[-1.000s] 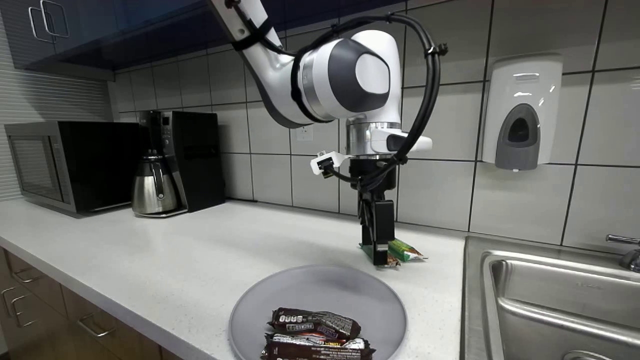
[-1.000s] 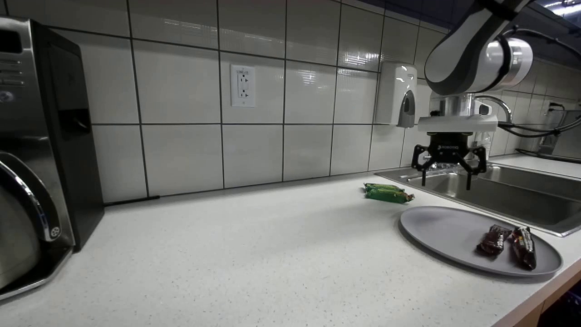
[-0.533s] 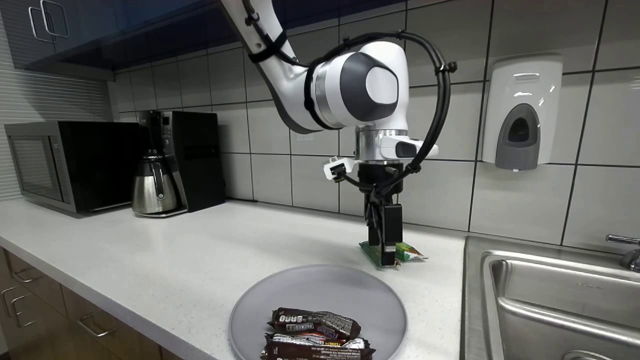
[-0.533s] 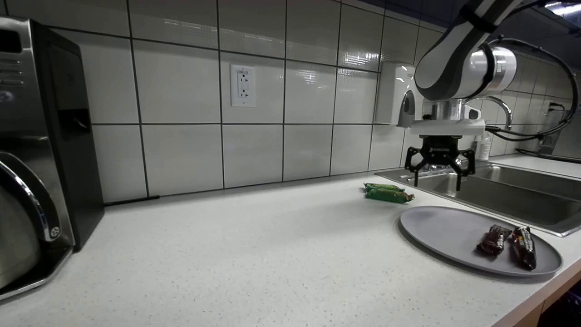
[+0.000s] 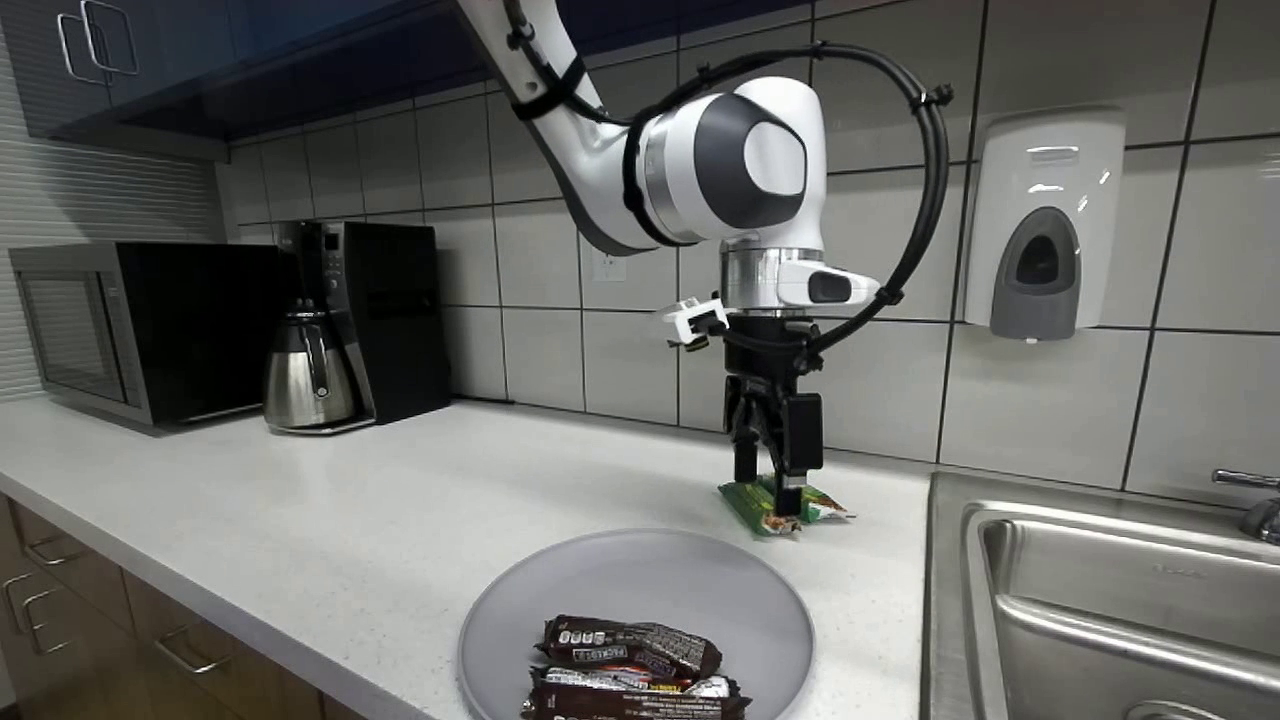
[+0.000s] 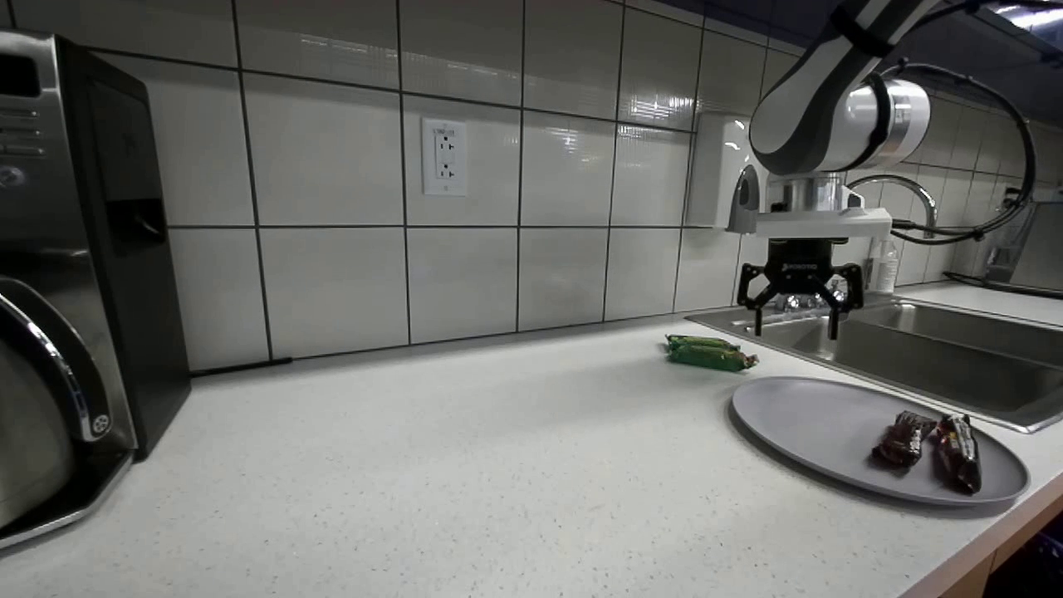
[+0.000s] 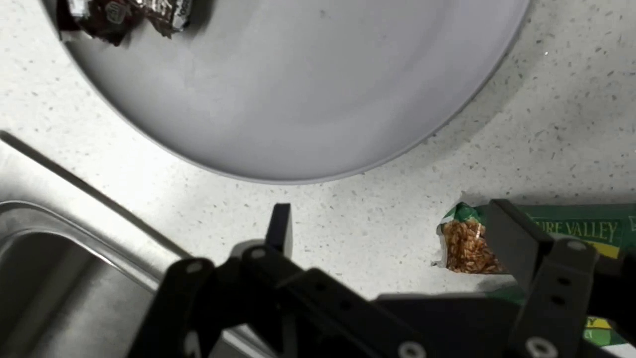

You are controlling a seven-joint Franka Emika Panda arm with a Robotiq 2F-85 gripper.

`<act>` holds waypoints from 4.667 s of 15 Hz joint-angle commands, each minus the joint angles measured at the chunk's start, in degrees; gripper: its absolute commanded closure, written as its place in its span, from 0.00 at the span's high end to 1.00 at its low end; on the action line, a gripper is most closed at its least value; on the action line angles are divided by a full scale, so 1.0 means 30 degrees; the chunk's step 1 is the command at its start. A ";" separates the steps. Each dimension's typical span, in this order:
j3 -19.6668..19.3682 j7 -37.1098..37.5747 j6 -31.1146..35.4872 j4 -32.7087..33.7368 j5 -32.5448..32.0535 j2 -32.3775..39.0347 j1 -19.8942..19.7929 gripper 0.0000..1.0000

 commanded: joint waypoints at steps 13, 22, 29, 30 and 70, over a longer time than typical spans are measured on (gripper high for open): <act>0.0790 -1.1008 -0.3196 0.2427 -0.1073 0.1682 -0.0434 1.00; 0.1535 -1.4224 -0.3085 0.4560 -0.2496 0.3479 -0.0372 1.00; 0.2165 -1.6462 -0.3015 0.5912 -0.2483 0.4568 -0.0539 1.00; 0.2210 -1.6779 -0.3009 0.6092 -0.2559 0.4704 -0.0524 1.00; 0.3254 -2.1177 -0.5414 0.9924 -0.2350 0.7309 -0.1087 0.16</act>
